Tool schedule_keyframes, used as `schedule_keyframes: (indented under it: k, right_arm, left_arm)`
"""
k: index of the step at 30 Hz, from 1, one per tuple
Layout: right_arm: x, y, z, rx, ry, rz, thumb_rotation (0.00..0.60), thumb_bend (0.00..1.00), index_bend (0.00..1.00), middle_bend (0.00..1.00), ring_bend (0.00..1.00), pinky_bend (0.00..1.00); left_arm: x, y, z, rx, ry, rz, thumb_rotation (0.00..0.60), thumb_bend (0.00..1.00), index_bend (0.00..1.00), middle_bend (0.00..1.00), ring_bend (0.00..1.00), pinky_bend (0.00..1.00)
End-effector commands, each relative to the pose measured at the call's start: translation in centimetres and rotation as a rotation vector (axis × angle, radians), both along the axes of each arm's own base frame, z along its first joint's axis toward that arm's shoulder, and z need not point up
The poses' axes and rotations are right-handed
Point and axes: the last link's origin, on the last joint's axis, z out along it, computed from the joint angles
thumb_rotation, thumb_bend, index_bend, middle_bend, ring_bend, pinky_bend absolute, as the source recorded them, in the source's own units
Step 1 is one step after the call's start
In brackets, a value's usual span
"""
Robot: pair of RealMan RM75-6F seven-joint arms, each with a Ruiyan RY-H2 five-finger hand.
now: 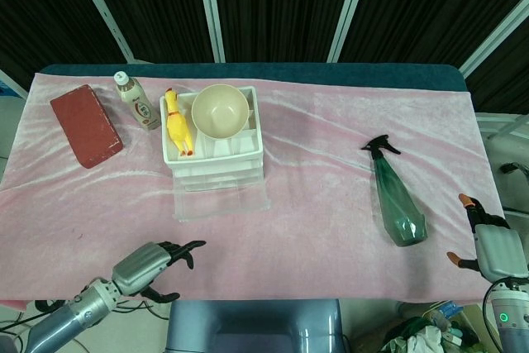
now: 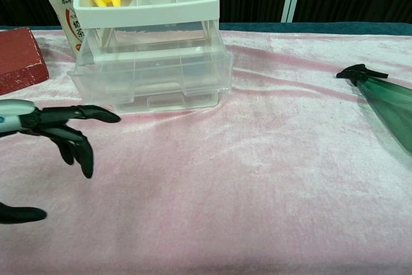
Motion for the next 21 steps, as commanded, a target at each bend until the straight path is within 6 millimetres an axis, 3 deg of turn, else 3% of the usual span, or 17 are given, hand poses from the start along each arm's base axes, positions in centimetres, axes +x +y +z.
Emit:
schedule_keyframes:
  k: [1, 9, 14, 17, 21]
  right_arm:
    - [0.0, 0.0, 0.0, -0.001, 0.002, -0.001, 0.600, 0.00, 0.07, 0.10, 0.28, 0.24]
    - [0.1, 0.0, -0.1, 0.001, 0.007, -0.001, 0.600, 0.00, 0.07, 0.10, 0.28, 0.24]
    - [0.3, 0.1, -0.1, 0.002, 0.000, 0.008, 0.600, 0.00, 0.07, 0.10, 0.28, 0.24]
    - [0.5, 0.2, 0.0, -0.006, -0.001, 0.021, 0.600, 0.00, 0.07, 0.10, 0.28, 0.24]
    - [0.7, 0.3, 0.1, -0.016, -0.004, 0.032, 0.600, 0.00, 0.07, 0.10, 0.28, 0.24]
  left_arm:
    - [-2.0, -2.5, 4.9, 0.303, 0.101, 0.101, 0.600, 0.19, 0.02, 0.29, 0.20, 0.26]
    - [-4.8, -4.1, 8.7, 0.532, 0.105, 0.237, 0.600, 0.17, 0.00, 0.19, 0.05, 0.21]
    - [-7.6, -3.6, 10.6, 0.648, 0.141, 0.359, 0.600, 0.16, 0.00, 0.18, 0.03, 0.20]
    - [-9.3, -3.2, 10.8, 0.671, 0.204, 0.423, 0.600, 0.14, 0.00, 0.18, 0.03, 0.19]
    - [-10.0, -2.7, 10.4, 0.661, 0.207, 0.459, 0.600, 0.14, 0.00, 0.17, 0.03, 0.17]
